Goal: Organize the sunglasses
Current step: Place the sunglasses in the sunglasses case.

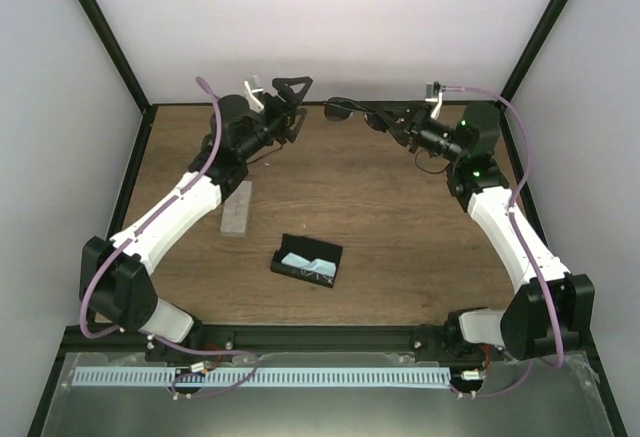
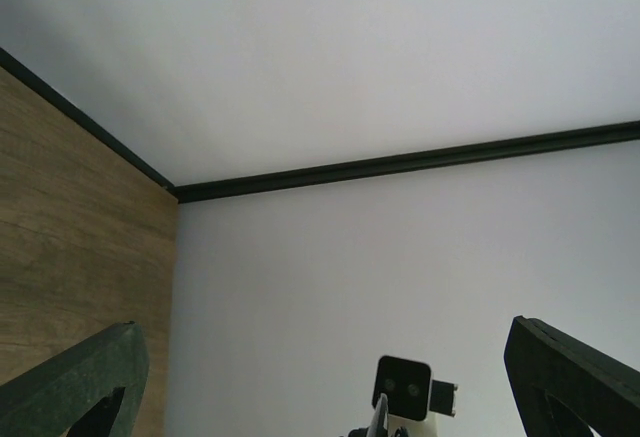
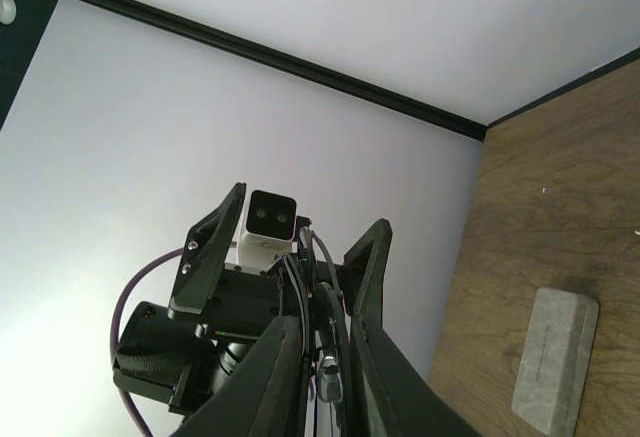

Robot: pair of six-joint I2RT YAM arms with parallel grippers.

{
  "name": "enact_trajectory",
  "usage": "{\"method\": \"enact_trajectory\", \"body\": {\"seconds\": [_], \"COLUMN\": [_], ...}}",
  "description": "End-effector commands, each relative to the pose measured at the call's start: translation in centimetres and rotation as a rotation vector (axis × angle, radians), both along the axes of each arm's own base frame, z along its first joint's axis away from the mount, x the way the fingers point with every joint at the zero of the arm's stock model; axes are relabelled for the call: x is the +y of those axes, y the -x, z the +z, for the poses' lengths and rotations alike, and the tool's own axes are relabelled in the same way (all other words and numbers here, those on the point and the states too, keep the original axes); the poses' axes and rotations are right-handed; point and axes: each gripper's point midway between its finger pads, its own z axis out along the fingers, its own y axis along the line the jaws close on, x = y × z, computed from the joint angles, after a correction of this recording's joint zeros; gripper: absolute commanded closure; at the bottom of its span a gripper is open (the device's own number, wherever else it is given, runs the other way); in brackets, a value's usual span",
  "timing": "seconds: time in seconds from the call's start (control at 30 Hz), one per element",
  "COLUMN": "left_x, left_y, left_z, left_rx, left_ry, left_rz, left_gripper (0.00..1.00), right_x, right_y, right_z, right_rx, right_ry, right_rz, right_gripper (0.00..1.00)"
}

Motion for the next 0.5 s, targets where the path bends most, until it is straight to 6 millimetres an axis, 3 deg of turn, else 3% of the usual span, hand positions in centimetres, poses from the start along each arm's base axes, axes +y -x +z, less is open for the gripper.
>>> {"method": "enact_trajectory", "body": {"seconds": [0.0, 0.27, 0.47], "left_x": [2.0, 8.3, 9.4], "left_y": [0.2, 0.5, 2.7], "left_z": [0.5, -3.5, -8.4], "left_rx": [-0.031, 0.045, 0.133], "left_ry": [-0.041, -0.223, -0.327], "left_rz": [0.054, 0.189, 0.168], "left_gripper": [0.0, 0.0, 0.0], "right_x": [-0.2, -0.1, 0.3], "right_y": [1.4, 5.7, 9.8], "right_z": [0.8, -2.7, -6.4], "right_rx": [-0.041, 0.023, 0.086], "right_ry": [0.016, 0.034, 0.048], "right_rz": [0.018, 0.037, 0.069], "right_gripper": [0.86, 0.86, 0.85]}}
